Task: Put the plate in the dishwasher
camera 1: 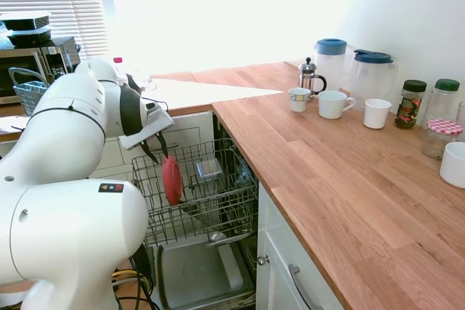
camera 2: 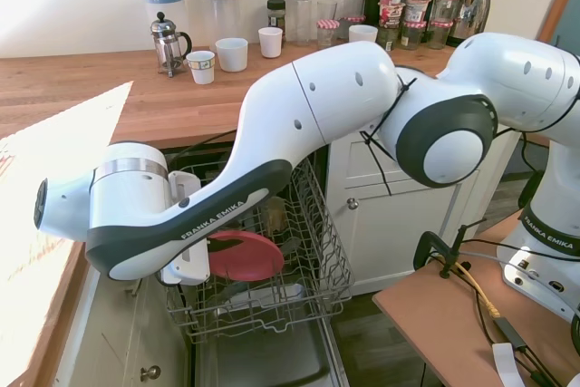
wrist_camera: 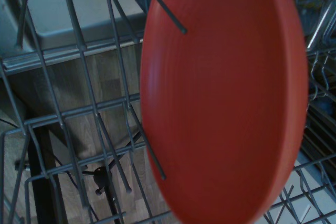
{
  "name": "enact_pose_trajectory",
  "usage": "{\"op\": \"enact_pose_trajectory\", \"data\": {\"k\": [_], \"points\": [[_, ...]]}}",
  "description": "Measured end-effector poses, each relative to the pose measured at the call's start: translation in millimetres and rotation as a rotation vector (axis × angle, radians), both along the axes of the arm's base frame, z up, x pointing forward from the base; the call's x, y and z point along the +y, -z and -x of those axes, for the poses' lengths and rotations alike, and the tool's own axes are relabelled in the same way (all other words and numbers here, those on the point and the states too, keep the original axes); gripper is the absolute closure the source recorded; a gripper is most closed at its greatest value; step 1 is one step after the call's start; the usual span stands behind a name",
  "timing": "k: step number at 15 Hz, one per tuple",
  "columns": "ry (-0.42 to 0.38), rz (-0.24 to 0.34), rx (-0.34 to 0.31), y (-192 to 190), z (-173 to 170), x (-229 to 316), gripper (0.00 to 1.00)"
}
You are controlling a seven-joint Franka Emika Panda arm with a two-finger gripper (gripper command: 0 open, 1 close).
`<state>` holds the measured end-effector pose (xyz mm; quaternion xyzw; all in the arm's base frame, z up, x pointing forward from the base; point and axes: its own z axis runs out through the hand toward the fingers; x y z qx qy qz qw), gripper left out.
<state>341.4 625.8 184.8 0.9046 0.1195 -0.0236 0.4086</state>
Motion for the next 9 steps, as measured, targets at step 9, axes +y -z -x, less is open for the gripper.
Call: {"op": "enact_pose_trajectory", "data": {"k": [9], "points": [[0.160, -0.155, 0.102, -147, -97, -60, 0.00]]}}
